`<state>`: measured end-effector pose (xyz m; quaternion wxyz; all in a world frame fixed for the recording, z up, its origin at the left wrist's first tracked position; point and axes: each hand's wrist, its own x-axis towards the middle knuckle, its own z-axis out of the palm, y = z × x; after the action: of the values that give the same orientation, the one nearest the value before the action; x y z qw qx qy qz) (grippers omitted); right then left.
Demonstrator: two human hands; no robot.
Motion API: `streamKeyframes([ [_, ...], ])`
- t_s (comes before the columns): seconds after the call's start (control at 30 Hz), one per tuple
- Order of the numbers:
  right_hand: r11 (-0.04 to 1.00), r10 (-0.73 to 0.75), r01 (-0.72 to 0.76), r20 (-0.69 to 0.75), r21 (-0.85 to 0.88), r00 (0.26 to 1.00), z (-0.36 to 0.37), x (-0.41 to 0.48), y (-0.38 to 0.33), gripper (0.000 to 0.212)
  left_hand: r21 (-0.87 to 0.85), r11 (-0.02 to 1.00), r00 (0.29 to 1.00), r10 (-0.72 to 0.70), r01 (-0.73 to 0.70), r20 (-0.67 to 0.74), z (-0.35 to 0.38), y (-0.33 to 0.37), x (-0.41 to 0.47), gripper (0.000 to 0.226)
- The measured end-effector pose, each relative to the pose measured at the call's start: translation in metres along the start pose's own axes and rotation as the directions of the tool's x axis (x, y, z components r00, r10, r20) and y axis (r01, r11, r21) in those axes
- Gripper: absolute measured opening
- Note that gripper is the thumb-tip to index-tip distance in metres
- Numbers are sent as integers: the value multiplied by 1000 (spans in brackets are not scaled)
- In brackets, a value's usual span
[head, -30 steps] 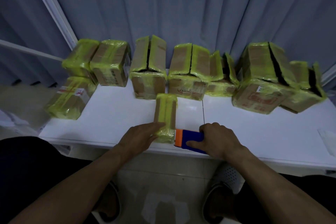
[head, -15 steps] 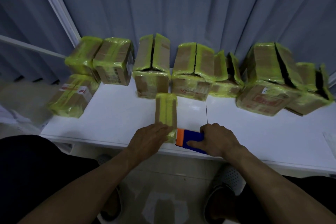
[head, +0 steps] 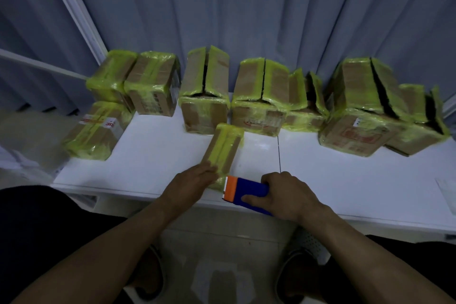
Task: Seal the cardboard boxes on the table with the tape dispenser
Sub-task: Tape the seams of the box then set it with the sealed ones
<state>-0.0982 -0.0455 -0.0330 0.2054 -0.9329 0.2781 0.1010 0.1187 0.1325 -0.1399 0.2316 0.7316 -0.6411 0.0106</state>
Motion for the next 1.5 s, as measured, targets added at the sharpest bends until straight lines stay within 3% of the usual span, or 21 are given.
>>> streamKeyframes([
  [0.27,998,27,-28,-12,-63,1000,-2,-13,21,57,-147,986,997,-82,83,12,12,3,-5,42],
  [0.33,997,25,-26,-17,-66,1000,0,-11,22,60,-144,984,995,-104,104,4,13,7,-5,51],
  [0.43,998,29,-30,-22,-56,999,1,-10,25,58,-29,999,1000,-19,19,3,8,10,1,65],
  [0.63,999,39,-39,-9,-24,999,3,-12,28,59,-10,997,996,-79,79,37,10,11,7,38],
  [0.83,993,19,-21,19,113,1000,2,-26,25,50,-25,999,999,-39,39,-22,18,1,3,31],
  [1.07,998,68,-68,-5,16,998,2,-33,39,56,-55,997,999,-51,50,-13,22,-4,4,29],
  [1.23,994,105,-105,3,-6,994,15,-10,44,60,-105,992,998,-68,66,-18,21,-4,4,40],
  [1.5,992,123,-122,16,-43,992,29,23,36,55,-144,985,995,-100,96,-19,27,-7,2,29],
])
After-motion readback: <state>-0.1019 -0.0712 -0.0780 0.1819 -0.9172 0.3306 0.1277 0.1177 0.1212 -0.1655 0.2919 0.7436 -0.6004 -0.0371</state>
